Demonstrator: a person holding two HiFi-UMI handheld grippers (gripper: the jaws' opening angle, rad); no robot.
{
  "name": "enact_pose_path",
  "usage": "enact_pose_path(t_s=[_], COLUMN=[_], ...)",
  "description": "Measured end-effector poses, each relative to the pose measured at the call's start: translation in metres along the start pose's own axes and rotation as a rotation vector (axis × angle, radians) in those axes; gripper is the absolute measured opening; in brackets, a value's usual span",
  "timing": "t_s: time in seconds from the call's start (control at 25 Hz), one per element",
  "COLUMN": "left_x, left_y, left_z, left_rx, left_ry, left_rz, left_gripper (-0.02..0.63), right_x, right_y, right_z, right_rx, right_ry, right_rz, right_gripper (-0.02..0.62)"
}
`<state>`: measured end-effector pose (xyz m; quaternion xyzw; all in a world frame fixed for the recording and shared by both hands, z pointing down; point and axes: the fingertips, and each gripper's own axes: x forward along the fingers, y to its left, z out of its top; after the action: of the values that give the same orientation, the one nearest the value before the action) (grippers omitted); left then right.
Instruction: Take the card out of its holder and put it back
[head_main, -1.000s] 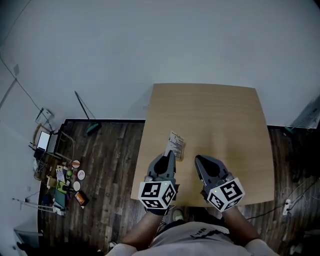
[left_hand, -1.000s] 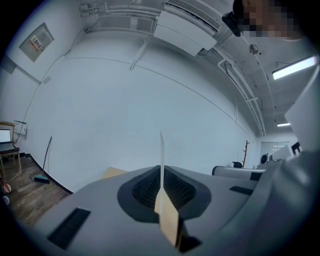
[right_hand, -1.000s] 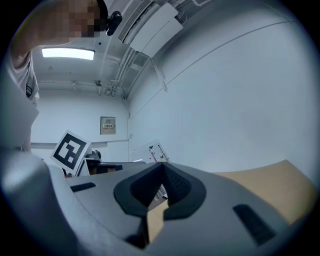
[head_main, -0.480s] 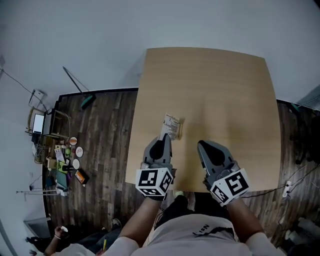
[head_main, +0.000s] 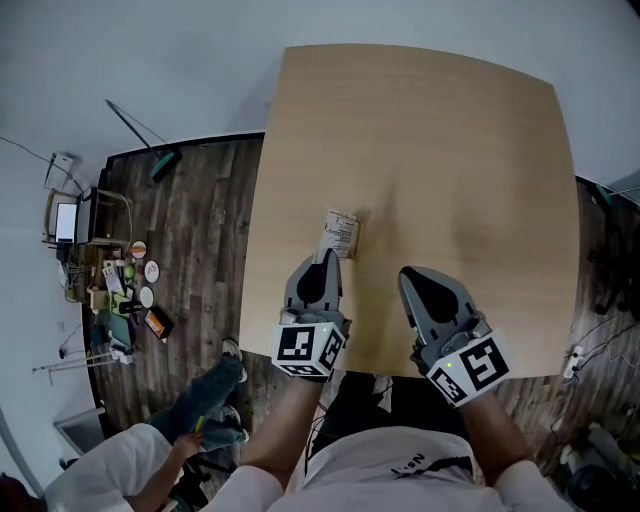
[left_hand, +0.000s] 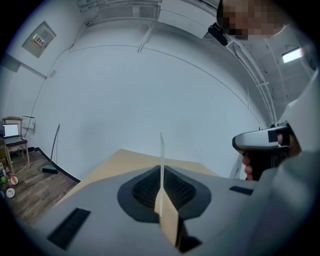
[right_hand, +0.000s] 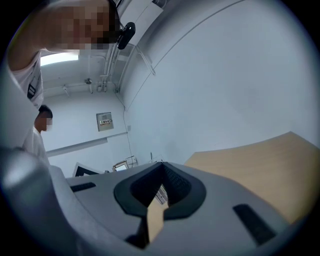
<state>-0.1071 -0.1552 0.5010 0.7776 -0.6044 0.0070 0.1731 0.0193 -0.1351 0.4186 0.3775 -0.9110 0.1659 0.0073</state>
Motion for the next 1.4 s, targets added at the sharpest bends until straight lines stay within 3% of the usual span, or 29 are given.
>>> enact_pose_path(t_s=[0.52, 1.4], left_x=[0.026, 0.037], left_y=[0.025, 0.036], left_z=[-0.056, -0.067], left_rx=[-0.034, -0.108], left_ry=[0.048, 0.031], left_rz=[0.04, 0.066], left_gripper=[0.026, 0.026], right_x=[0.01, 0.005], right_y=[-0.02, -0.033], right_z=[-0.043, -0.052], right_rx=[0.049, 0.055], right_ry=[0.07, 0.096], right_rz=[0.002, -0.009], right_gripper=[0.012, 0.012])
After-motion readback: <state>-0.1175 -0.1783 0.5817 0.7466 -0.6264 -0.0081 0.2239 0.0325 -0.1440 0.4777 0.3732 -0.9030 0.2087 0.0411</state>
